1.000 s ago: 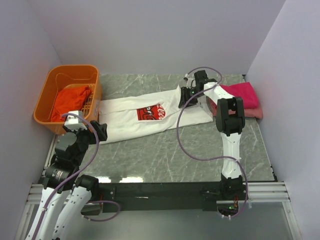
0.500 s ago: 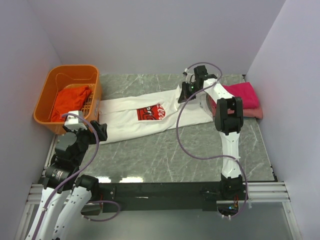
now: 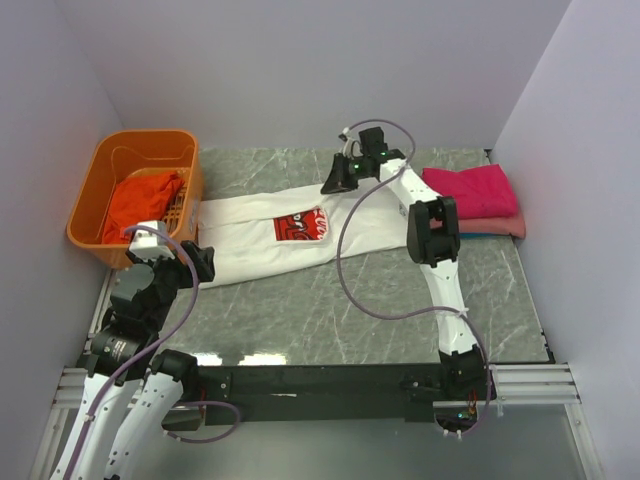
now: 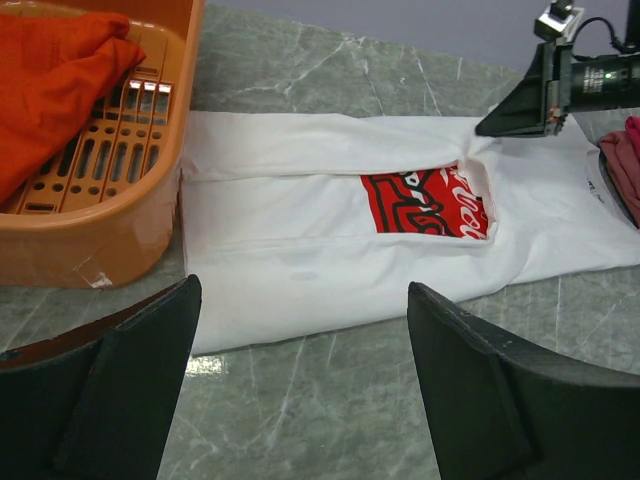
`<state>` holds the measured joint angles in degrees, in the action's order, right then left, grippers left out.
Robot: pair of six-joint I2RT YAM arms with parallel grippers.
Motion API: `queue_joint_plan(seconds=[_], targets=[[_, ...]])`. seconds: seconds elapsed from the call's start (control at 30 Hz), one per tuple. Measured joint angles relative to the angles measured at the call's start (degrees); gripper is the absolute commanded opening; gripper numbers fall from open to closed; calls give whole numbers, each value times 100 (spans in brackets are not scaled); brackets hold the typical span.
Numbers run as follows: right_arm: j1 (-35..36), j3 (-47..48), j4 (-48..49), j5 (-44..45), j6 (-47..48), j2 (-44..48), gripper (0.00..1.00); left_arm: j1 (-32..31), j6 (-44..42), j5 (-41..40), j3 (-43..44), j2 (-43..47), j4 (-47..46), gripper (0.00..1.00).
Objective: Fold and stack the t-shirts
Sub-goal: Fold the tshirt
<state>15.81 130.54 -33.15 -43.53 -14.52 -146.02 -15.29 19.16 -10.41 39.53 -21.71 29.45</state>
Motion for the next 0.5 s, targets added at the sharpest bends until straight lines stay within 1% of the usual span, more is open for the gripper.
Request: queue_joint_plan(seconds=[0.07,0.17,0.2,0.3,0.4,0.5], targets=[[131,2,258,-72,-212,-133,23,0,0,-7,0,-20,0,89],[313,79,573,-144,-461,-293,33,0,0,-35,0,-55,2,89],[352,83,629,-162,-485,-299,39,0,0,-42,0,-63,2,89],[437,114,789,-245,-498,-280,48,2,2,-50,0,-68,2,89],[389,-50,826,-269,-186,-72,54,7,2,-57,0,-68,2,89],[210,-579,719,-452,428,498,58,11,0,-57,0,-66,2,89]])
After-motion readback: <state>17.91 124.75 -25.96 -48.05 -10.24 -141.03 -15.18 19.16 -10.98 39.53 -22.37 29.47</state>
